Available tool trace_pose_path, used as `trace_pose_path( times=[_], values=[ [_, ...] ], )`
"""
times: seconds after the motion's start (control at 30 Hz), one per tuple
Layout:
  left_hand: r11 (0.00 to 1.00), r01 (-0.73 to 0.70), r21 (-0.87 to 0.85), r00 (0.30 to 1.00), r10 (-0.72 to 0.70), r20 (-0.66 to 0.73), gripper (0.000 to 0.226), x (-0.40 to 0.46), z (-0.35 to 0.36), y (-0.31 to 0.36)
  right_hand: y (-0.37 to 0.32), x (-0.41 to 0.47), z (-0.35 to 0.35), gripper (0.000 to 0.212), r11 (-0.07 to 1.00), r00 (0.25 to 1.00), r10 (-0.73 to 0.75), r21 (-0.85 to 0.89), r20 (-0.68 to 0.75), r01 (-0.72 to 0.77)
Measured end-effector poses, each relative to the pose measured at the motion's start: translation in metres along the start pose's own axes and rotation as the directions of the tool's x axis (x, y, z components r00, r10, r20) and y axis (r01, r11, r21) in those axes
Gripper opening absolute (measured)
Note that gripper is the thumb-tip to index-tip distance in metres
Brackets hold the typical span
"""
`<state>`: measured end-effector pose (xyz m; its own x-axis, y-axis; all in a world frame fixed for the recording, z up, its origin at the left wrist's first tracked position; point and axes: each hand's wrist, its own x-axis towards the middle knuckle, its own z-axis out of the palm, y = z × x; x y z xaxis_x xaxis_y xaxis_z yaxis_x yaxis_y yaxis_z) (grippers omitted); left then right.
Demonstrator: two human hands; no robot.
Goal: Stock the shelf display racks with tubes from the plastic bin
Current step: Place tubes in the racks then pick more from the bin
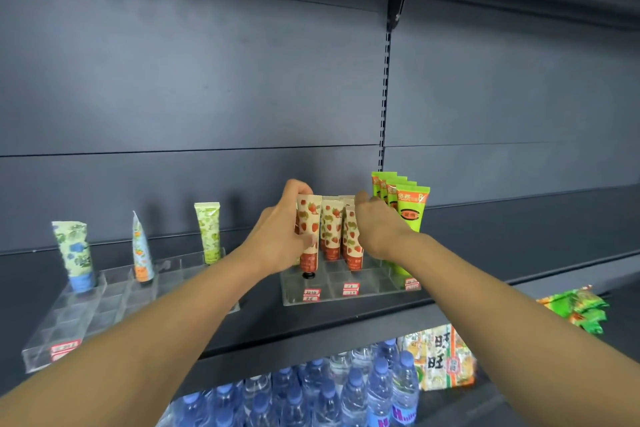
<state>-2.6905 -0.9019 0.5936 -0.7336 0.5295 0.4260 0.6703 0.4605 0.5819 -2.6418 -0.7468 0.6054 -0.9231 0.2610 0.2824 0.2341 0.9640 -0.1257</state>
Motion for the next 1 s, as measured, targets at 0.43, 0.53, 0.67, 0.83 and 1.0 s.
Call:
trace_pose_path(
  times=[0.43, 0.53, 0.67, 0.83, 1.0],
  values=[
    [0.998, 0.019, 0.058, 1.000, -0.018, -0.026, 0.053, 0.026, 0.033, 0.018, 0.016, -0.031, -0.043, 0.049, 0.985, 0.967, -0.170, -0.047, -0.187, 0.164],
    [0.998, 0.018, 0.066, 0.999, -0.015, -0.046, 0.049, 0.029, 0.044, 0.015, 0.023, -0.034, -0.037, 0.047, 0.983, 0.970, -0.185, -0.015, -0.155, 0.185],
    [0.995, 0.028, 0.092, 0.998, -0.022, -0.065, 0.050, 0.031, 0.055, 0.011, 0.031, -0.037, -0.029, 0.043, 0.981, 0.974, -0.190, 0.002, -0.122, 0.192],
    [0.988, 0.043, 0.145, 0.997, -0.034, -0.067, 0.053, 0.029, 0.064, 0.006, 0.036, -0.040, -0.017, 0.046, 0.982, 0.979, -0.183, 0.021, -0.091, 0.186],
    [0.984, 0.060, 0.168, 0.996, -0.048, -0.072, 0.057, 0.027, 0.065, 0.009, 0.037, -0.042, -0.011, 0.049, 0.982, 0.979, -0.185, 0.031, -0.087, 0.189]
  ],
)
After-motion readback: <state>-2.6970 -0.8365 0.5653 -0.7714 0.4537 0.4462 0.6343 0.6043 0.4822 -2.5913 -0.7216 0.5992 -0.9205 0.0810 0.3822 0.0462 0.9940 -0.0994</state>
